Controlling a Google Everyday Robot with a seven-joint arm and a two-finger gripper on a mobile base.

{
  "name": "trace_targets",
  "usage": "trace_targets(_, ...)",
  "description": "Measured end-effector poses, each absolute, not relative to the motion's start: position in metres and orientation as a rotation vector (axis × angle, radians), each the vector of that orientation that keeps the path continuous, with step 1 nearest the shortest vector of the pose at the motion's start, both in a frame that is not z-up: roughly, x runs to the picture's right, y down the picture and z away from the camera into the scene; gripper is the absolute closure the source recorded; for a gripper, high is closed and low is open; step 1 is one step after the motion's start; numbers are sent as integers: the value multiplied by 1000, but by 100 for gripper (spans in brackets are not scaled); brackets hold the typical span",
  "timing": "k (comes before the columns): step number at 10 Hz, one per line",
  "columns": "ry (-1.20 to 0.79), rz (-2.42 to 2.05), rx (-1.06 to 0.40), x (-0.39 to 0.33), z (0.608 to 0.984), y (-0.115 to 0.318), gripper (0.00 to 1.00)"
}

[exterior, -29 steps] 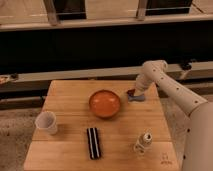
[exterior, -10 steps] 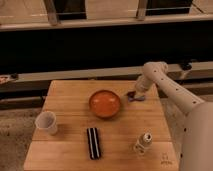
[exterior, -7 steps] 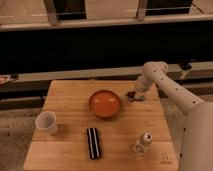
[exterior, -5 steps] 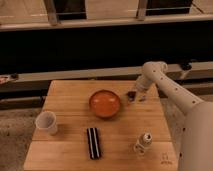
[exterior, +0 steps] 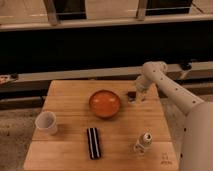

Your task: Place the pepper on the white sponge

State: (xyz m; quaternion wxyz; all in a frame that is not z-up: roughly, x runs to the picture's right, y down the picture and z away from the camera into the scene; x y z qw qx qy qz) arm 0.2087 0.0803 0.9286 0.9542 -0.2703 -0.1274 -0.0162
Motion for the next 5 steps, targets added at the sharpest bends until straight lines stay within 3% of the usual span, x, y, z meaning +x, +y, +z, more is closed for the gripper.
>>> trace_targets(5, -271, -54, -530, 205, 916, 68, 20)
